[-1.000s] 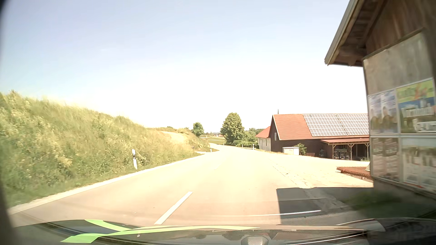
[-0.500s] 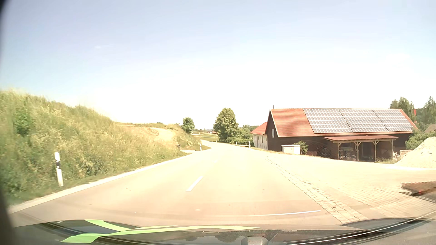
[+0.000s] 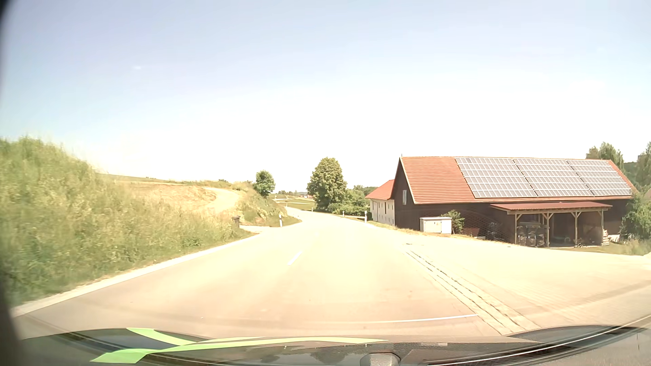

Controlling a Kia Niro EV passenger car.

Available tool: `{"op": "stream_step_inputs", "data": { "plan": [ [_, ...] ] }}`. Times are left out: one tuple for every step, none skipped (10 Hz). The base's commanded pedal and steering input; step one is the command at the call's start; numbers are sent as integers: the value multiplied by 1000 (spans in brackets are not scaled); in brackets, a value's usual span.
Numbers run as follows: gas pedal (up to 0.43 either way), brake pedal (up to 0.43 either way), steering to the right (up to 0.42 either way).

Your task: Follow the waypoints while adhering to traffic rules and regulations

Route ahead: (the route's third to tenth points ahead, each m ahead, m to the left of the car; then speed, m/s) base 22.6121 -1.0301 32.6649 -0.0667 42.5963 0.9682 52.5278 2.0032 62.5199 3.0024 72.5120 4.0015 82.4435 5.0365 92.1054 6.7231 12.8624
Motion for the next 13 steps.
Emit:
{"op": "stream_step_inputs", "data": {
  "plan": [
    [169, 0, 8],
    [169, 0, 5],
    [169, 0, 2],
    [169, 0, 0],
    [169, 0, -1],
    [169, 0, -1],
    [169, 0, -1],
    [169, 0, -2],
    [169, 0, -11],
    [169, 0, -18],
    [169, 0, -20],
    [169, 0, -19],
    [169, 0, -20]
  ]
}}
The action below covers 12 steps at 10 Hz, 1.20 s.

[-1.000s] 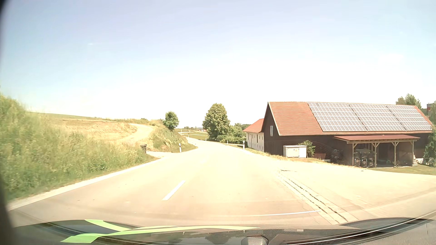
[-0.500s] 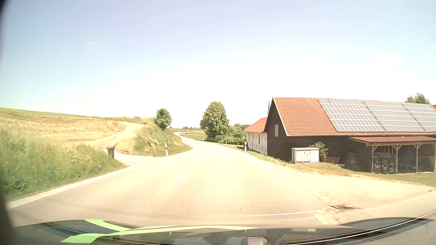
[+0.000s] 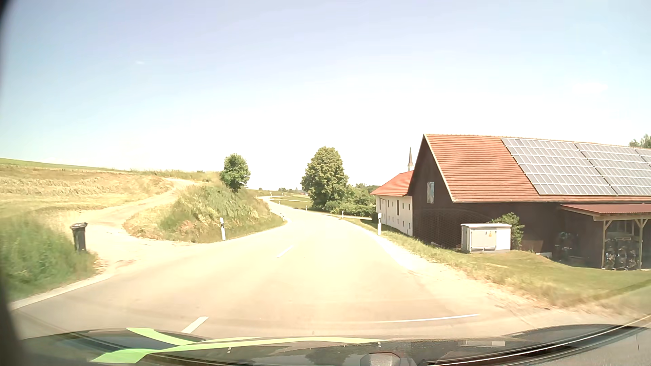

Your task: Follow the waypoints while adhering to traffic rules and regulations

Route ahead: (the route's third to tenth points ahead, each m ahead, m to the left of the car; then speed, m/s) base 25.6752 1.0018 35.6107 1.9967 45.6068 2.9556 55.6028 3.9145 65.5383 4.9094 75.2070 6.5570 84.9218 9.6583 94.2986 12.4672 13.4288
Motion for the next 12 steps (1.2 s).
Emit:
{"op": "stream_step_inputs", "data": {
  "plan": [
    [169, 0, -19],
    [169, 0, -19],
    [169, 0, -18],
    [169, 0, -16],
    [169, 0, -12],
    [169, 0, -9],
    [169, 0, -9],
    [169, 0, -8],
    [169, 0, -8],
    [169, 0, -7],
    [169, 0, -7],
    [169, 0, -7]
  ]
}}
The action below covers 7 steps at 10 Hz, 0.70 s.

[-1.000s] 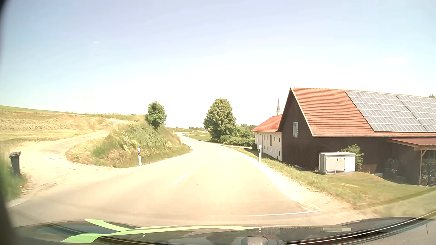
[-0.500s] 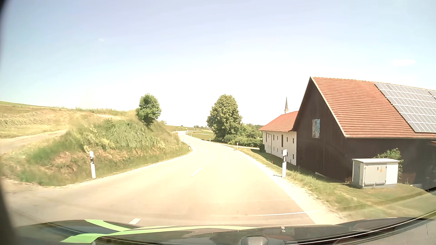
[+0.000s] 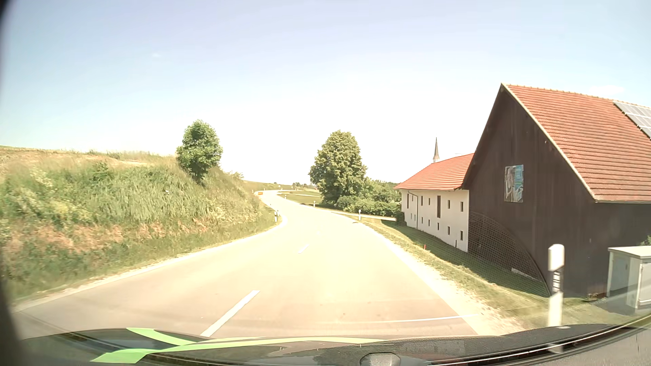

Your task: Follow the waypoints while adhering to traffic rules and regulations

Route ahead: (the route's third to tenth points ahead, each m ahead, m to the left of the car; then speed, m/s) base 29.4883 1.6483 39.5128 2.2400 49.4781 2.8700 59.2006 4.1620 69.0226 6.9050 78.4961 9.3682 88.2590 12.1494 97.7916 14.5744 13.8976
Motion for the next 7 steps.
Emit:
{"op": "stream_step_inputs", "data": {
  "plan": [
    [169, 0, -7],
    [169, 0, -6],
    [169, 0, -7],
    [169, 0, -7],
    [169, 0, -7],
    [177, 0, -8],
    [177, 0, -8]
  ]
}}
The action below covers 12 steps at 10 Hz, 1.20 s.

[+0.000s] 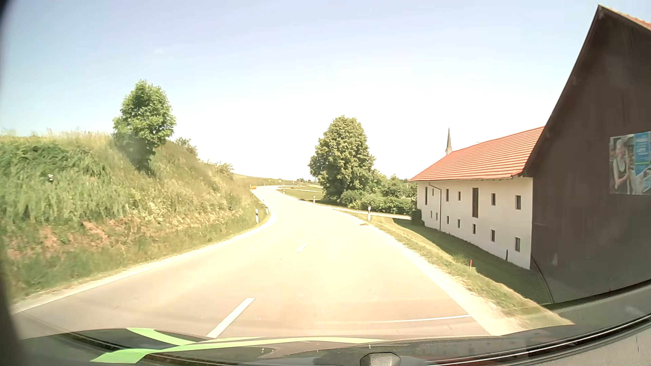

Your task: Follow the waypoints while adhering to traffic rules and regulations

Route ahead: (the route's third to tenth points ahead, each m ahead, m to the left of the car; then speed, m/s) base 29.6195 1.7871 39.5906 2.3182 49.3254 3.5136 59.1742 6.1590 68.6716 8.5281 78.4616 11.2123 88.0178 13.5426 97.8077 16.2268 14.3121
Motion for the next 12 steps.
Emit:
{"op": "stream_step_inputs", "data": {
  "plan": [
    [177, 0, -9],
    [177, 0, -12],
    [177, 0, -14],
    [177, 0, -16],
    [177, 0, -16],
    [177, 0, -16],
    [177, 0, -16],
    [177, 0, -16],
    [177, 0, -16],
    [177, 0, -17],
    [177, 0, -18],
    [177, 0, -20]
  ]
}}
